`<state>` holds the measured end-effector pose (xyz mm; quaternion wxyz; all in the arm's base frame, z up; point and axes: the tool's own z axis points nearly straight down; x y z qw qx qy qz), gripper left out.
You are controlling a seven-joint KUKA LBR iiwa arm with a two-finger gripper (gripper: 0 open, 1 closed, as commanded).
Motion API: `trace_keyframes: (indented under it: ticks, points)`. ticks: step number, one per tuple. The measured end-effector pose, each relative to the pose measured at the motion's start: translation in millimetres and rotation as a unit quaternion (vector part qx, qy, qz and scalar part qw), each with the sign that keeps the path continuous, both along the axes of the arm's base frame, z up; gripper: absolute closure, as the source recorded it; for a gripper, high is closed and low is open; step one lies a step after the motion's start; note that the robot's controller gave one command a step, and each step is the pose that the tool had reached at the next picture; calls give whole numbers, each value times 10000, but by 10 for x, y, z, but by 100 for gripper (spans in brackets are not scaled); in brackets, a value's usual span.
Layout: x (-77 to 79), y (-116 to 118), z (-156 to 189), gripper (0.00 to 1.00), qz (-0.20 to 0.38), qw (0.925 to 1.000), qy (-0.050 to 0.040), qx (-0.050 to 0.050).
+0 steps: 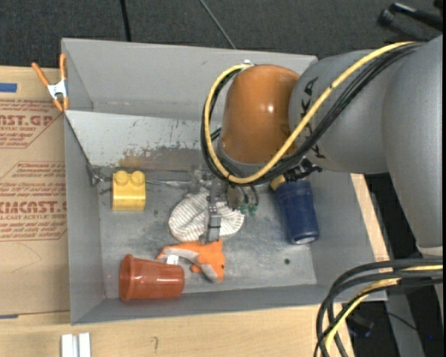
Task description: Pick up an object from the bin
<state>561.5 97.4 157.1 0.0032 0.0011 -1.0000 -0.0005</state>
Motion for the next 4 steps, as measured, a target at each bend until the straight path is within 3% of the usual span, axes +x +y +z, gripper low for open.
trace_keyframes:
  ticks: [1, 2, 3, 4]
  points:
    - [17, -4, 47, 0, -5, 10000, -36, 3]
    - [241, -416, -822, 100, 32, 10000, -38, -3]
    - [241, -416, -822, 100, 32, 10000, -38, -1]
    - [140, -384, 390, 100, -98, 9999, -44, 2]
